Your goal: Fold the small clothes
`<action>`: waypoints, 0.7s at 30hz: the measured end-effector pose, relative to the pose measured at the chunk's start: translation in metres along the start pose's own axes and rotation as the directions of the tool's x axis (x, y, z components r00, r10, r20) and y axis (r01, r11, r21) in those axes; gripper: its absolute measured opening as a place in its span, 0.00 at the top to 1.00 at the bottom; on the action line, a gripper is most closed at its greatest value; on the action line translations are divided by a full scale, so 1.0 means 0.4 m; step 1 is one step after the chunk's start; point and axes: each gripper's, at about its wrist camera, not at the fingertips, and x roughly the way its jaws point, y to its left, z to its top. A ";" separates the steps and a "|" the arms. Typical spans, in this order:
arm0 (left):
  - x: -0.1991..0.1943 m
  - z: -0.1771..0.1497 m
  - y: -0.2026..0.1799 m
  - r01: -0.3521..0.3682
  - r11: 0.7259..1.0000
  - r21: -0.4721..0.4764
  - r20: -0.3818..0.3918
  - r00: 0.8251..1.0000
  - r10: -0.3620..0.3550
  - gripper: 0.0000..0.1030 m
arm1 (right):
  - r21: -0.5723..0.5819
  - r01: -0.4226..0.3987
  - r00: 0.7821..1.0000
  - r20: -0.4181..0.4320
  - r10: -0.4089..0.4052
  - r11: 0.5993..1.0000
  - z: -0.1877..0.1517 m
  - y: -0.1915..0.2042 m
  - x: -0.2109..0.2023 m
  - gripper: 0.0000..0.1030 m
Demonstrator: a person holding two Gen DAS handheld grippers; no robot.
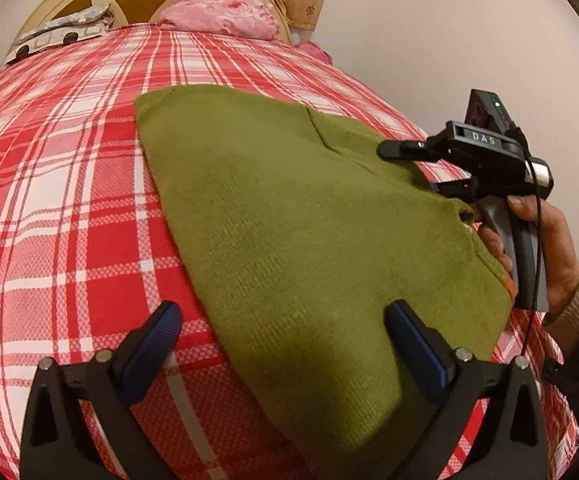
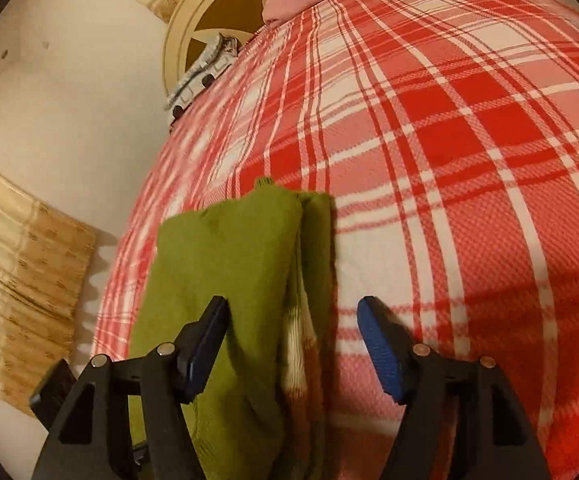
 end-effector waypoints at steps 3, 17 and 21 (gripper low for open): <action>0.006 0.005 0.001 0.003 1.000 0.003 -0.003 1.000 -0.003 0.00 | -0.015 -0.041 0.999 -0.015 0.041 0.999 0.004 0.006 0.014 0.34; -0.017 0.006 -0.020 0.025 0.998 0.060 0.021 0.999 -0.027 0.24 | -0.067 -0.121 0.992 -0.048 0.118 0.990 -0.034 0.089 0.064 0.63; -0.057 0.008 -0.019 0.025 0.998 0.057 0.065 0.997 -0.029 0.52 | -0.051 -0.141 0.990 -0.012 0.140 0.989 -0.041 0.101 0.041 0.64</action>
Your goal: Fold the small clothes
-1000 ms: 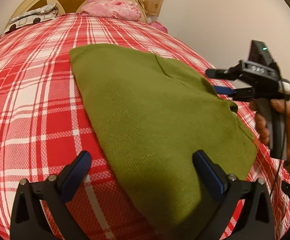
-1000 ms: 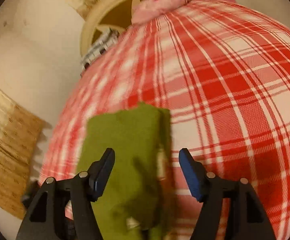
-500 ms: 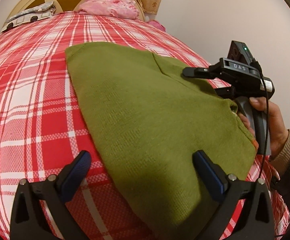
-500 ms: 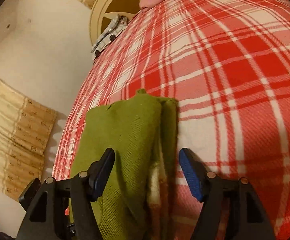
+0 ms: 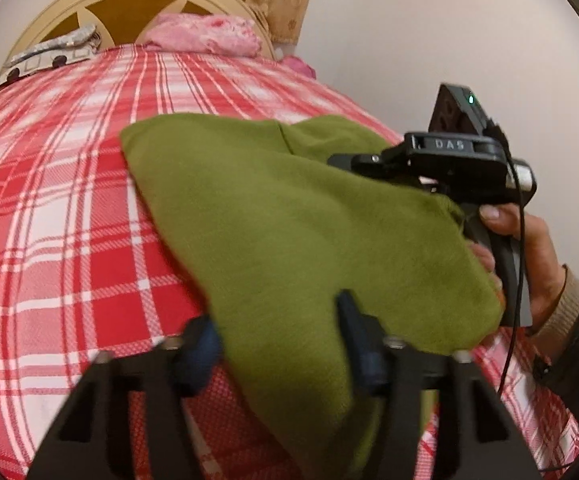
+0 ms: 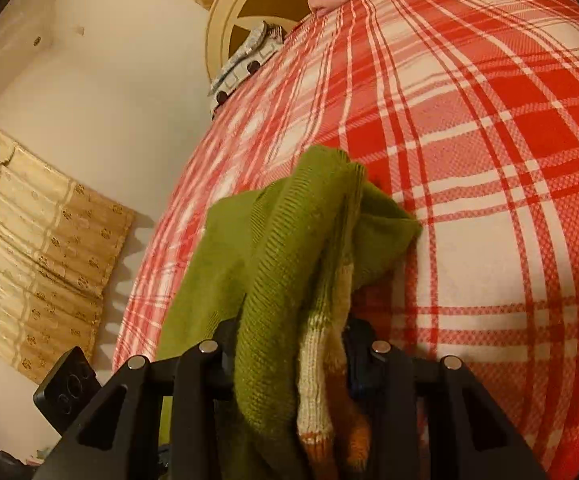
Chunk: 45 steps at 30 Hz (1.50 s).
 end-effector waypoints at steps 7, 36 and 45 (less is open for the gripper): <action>-0.089 -0.015 -0.006 -0.003 0.999 0.041 0.018 1.000 0.002 0.67 | 0.001 -0.075 0.996 0.043 0.075 0.997 -0.011 0.076 -0.050 0.66; -0.558 -0.265 0.276 -0.203 0.959 -0.198 0.117 0.966 0.229 0.68 | -0.103 -0.320 0.929 -0.228 0.291 0.942 -0.276 0.582 0.340 0.67; -0.664 -0.359 0.376 -0.289 0.916 -0.278 0.112 0.937 0.330 0.68 | -0.128 -0.386 0.884 -0.336 0.327 0.913 -0.390 0.746 0.514 0.67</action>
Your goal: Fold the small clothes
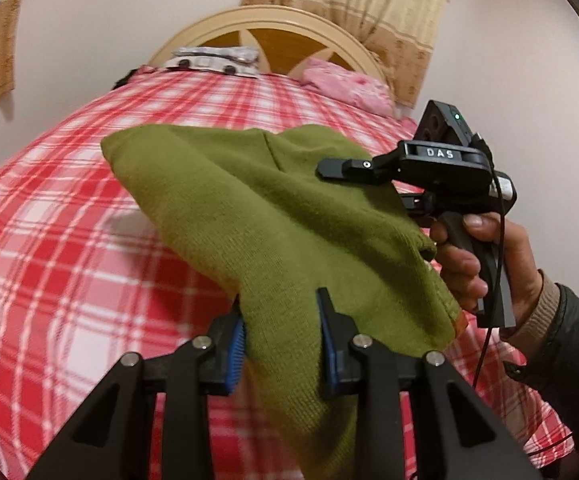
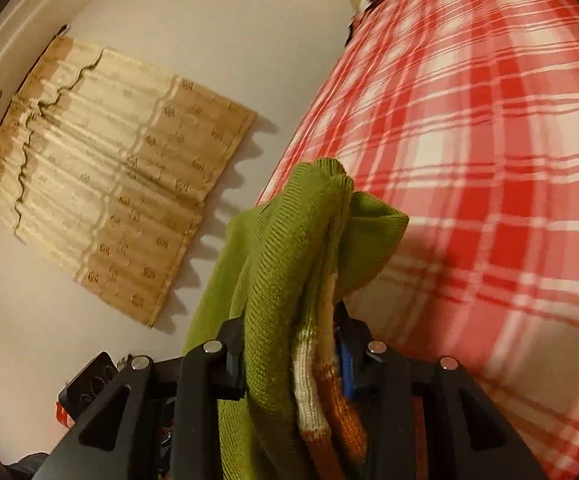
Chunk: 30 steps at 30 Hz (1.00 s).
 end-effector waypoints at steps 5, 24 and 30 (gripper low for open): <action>-0.037 -0.026 0.068 -0.029 0.999 -0.045 0.016 0.999 0.029 0.68 | -0.042 0.001 0.999 -0.048 -0.003 0.999 -0.005 0.046 0.096 0.67; -0.121 -0.113 0.157 -0.078 0.990 -0.113 0.019 0.997 0.081 0.68 | -0.058 -0.039 0.990 -0.139 0.031 0.998 -0.052 0.129 0.280 0.67; -0.137 -0.129 0.157 -0.075 0.990 -0.122 0.018 0.997 0.078 0.68 | -0.042 -0.053 0.988 -0.145 0.046 0.998 -0.060 0.127 0.290 0.67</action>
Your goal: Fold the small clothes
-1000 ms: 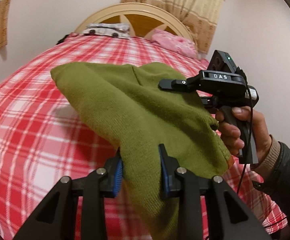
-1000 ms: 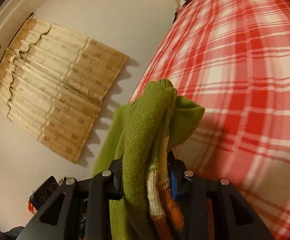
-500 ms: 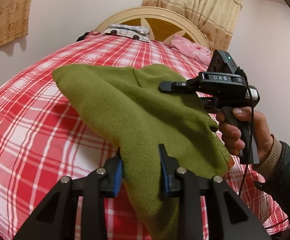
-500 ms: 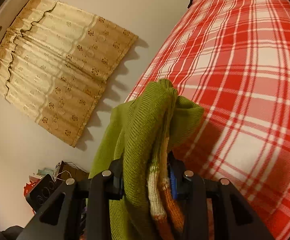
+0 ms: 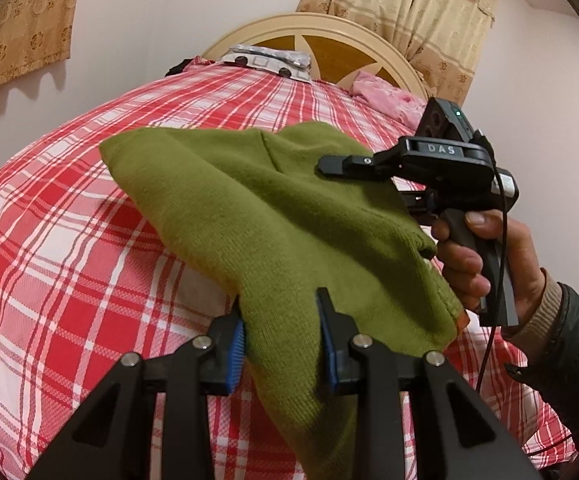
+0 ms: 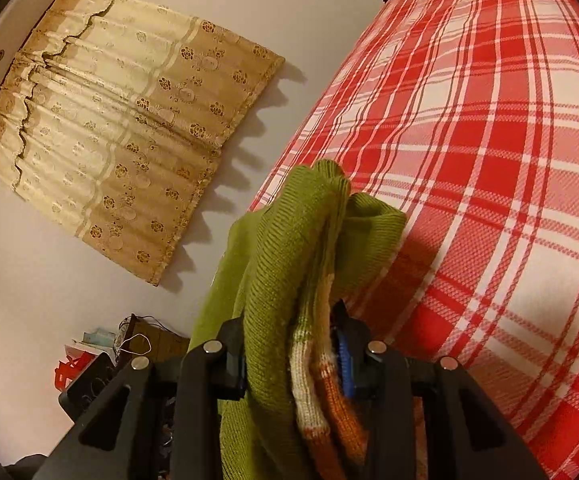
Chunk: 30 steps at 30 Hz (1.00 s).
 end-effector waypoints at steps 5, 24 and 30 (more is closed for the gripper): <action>-0.008 -0.016 0.020 -0.002 1.000 -0.011 -0.011 1.000 0.002 0.68 | 0.001 -0.002 1.000 -0.014 0.002 1.000 -0.005 0.012 0.025 0.67; 0.013 -0.080 0.057 -0.016 1.000 -0.017 -0.040 0.999 0.016 0.67 | 0.022 0.056 0.998 -0.039 -0.055 0.998 0.001 -0.028 0.082 0.67; 0.024 -0.090 0.059 -0.038 0.999 -0.013 -0.030 0.999 0.037 0.54 | 0.053 0.079 0.996 -0.035 -0.078 0.995 -0.003 -0.077 0.081 0.67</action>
